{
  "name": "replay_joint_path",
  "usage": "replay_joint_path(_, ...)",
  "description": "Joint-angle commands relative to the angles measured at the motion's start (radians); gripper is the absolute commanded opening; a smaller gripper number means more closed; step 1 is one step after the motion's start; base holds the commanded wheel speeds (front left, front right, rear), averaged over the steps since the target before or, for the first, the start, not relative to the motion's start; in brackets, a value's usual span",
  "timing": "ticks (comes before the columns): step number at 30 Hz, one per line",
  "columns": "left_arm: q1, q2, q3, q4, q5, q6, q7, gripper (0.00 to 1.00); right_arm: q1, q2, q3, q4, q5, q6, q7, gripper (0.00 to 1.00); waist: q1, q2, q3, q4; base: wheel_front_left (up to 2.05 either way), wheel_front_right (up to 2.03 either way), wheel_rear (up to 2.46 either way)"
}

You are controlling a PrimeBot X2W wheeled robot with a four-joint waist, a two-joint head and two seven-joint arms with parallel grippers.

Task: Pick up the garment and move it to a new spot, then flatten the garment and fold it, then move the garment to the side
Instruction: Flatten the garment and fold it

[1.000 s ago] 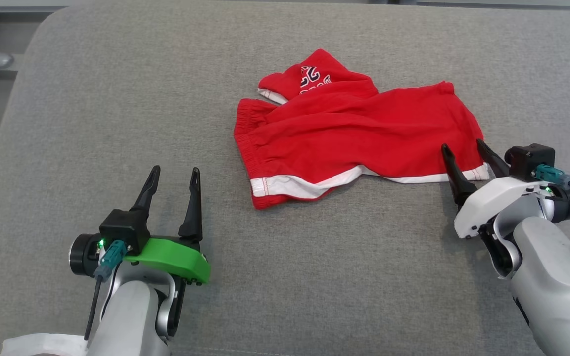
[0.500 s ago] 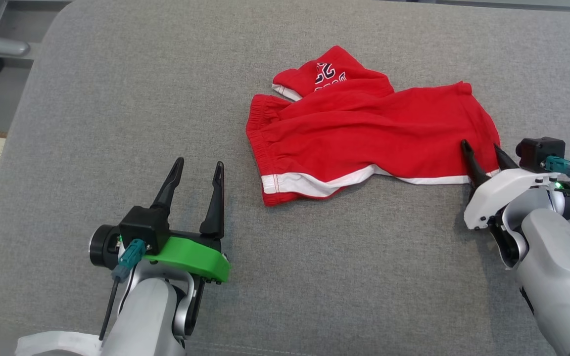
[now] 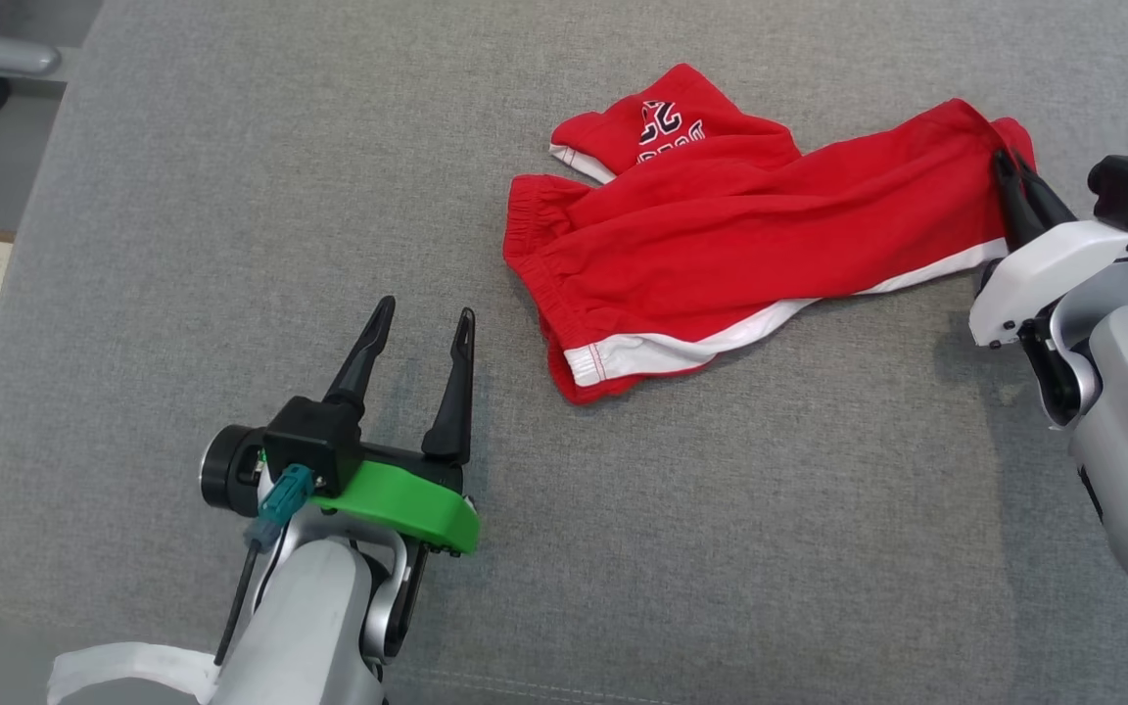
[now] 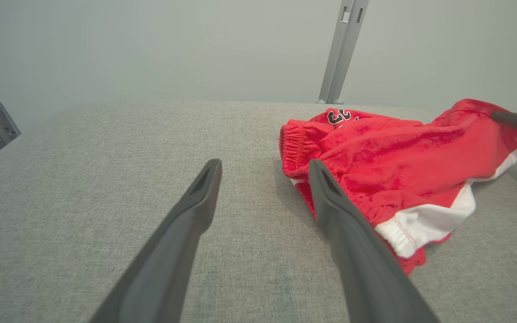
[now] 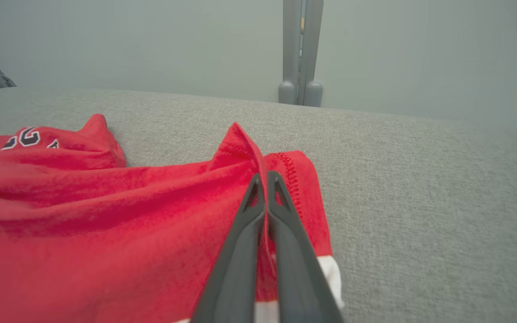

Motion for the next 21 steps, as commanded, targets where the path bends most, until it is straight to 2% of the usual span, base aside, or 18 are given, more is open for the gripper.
replay_joint_path(1, -0.012, 0.002, -0.009, -0.003, -0.011, 0.003, 0.001, 1.0, -0.019, -0.005, -0.007, 0.017, 0.0, -0.002, 0.005, 0.0, 0.0, 0.0, 0.008, 0.012, 0.0, 0.0, 0.0)
replay_joint_path(13, 0.001, 0.001, -0.041, 0.006, -0.019, 0.012, 0.001, 1.0, -0.031, 0.004, -0.091, 0.112, -0.006, -0.002, -0.035, 0.0, 0.0, 0.0, -0.005, 0.04, 0.0, 0.0, 0.0)
replay_joint_path(14, 0.003, 0.001, -0.042, 0.008, -0.018, 0.012, 0.001, 1.0, -0.027, 0.008, -0.097, 0.133, -0.007, -0.002, -0.035, 0.55, 0.0, 0.0, -0.009, 0.04, 0.0, 0.0, 0.0)
replay_joint_path(15, 0.006, 0.001, -0.043, 0.009, -0.015, 0.013, 0.001, 1.0, -0.03, 0.013, -0.098, 0.146, -0.013, -0.002, -0.035, 1.0, 0.0, 0.0, -0.014, 0.039, 0.0, 0.0, 0.0)
replay_joint_path(18, 0.014, 0.002, -0.04, 0.014, -0.01, 0.015, 0.001, 1.0, -0.031, 0.018, -0.106, 0.149, -0.027, -0.002, -0.038, 1.0, 0.0, 0.0, -0.035, 0.027, 0.0, 0.0, 0.0)
replay_joint_path(21, 0.028, 0.001, -0.027, 0.018, -0.009, 0.019, 0.001, 1.0, 0.008, 0.014, -0.14, 0.088, -0.044, -0.002, -0.037, 1.0, 0.0, 0.0, -0.063, 0.007, 0.0, 0.0, 0.0)
